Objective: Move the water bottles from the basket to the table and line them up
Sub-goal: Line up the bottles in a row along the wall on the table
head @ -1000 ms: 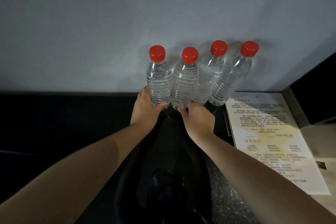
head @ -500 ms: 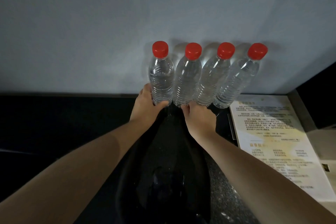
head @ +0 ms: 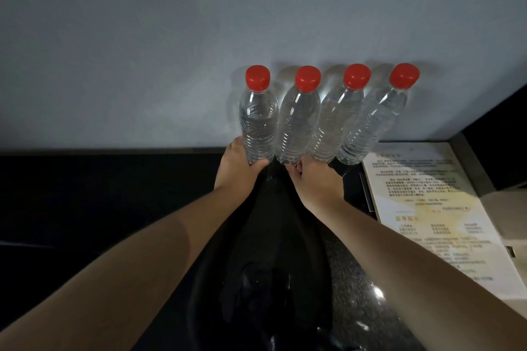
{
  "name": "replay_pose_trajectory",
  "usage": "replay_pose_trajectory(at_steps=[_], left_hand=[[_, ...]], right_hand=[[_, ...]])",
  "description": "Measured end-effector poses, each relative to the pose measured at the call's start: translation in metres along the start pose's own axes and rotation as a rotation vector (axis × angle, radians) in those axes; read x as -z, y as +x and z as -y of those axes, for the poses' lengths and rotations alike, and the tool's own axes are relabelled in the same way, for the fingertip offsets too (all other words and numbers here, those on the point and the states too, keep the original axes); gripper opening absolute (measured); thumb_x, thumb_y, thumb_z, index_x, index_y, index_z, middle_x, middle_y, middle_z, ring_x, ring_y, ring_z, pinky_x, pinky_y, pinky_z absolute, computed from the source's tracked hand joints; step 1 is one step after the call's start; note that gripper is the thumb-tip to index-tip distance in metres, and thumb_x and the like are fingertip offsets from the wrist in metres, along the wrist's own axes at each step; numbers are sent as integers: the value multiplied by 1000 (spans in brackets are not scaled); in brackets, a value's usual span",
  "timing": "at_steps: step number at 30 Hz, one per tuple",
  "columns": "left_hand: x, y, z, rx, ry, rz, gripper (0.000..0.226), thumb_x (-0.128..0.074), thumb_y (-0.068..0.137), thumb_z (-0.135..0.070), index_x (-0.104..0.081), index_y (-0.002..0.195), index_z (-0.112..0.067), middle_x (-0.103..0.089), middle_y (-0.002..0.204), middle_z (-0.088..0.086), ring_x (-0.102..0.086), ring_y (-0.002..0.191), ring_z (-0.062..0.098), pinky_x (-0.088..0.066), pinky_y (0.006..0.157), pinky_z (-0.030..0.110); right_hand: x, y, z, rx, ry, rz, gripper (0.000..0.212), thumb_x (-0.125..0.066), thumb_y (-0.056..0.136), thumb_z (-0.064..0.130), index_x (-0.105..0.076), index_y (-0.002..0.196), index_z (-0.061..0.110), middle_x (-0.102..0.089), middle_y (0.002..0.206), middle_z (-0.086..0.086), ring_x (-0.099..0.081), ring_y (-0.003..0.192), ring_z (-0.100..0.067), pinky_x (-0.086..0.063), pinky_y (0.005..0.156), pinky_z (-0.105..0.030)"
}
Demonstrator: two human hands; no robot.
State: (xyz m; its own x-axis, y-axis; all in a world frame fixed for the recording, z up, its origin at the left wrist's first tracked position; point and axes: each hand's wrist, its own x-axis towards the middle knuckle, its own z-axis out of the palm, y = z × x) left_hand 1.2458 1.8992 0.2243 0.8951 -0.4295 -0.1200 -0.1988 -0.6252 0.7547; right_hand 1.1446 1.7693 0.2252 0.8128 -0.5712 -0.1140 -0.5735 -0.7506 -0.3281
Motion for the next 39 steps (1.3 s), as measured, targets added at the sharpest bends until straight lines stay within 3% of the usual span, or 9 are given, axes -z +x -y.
replay_pose_trajectory(at_steps=[4,8,12,16,24,31,37,39], left_hand=[[11,-27,-6,72,70,46,79,-70,85,-30,-25,147,-15,-34,149,5,-40,134,21,-37,103,33],[38,-59,-7,57,219,277,91,-68,85,-37,-12,152,-13,-19,158,10,-24,144,25,-28,115,43],[76,-95,-22,-50,365,446,80,-63,87,-42,-21,149,-14,-28,153,7,-30,139,23,-34,111,41],[111,-131,-39,-137,358,529,64,-58,91,-43,-35,143,-16,-38,146,4,-42,129,17,-38,106,34],[157,-200,-77,-346,285,502,42,-54,93,-46,-49,131,-28,-48,133,-14,-47,122,4,-41,103,29],[149,-268,-105,-444,273,457,44,-52,92,-49,-48,131,-28,-49,132,-15,-49,118,2,-44,99,27],[128,-321,-114,-423,312,320,47,-57,90,-49,-50,131,-28,-56,128,-15,-51,116,0,-41,94,17],[121,-334,-115,-401,341,279,43,-58,90,-47,-52,128,-28,-60,121,-15,-57,99,0,-43,85,16]], right_hand=[[13,-17,-3,39,-1,75,37,-44,97,47,-52,115,16,-59,107,0,-57,101,-19,-43,73,-33],[38,-46,-7,62,-2,204,47,-45,96,49,-47,130,18,-54,126,-3,-49,118,-22,-46,92,-39],[75,-83,-6,63,33,339,49,-47,95,48,-44,135,20,-48,134,-4,-47,122,-22,-42,100,-41],[113,-120,-4,29,111,359,48,-49,95,47,-45,135,21,-46,139,-2,-48,123,-19,-40,99,-33],[177,-205,-12,56,226,329,42,-52,95,44,-48,133,27,-49,136,10,-42,115,-1,-31,91,-21],[206,-265,-30,72,345,284,42,-53,93,46,-50,132,31,-52,132,16,-46,123,-4,-37,96,-25],[202,-303,-38,83,514,259,39,-62,90,37,-54,127,31,-57,125,20,-50,117,4,-41,101,-24],[195,-309,-43,89,491,269,40,-65,89,34,-56,127,28,-60,121,17,-54,113,1,-44,97,-23]])
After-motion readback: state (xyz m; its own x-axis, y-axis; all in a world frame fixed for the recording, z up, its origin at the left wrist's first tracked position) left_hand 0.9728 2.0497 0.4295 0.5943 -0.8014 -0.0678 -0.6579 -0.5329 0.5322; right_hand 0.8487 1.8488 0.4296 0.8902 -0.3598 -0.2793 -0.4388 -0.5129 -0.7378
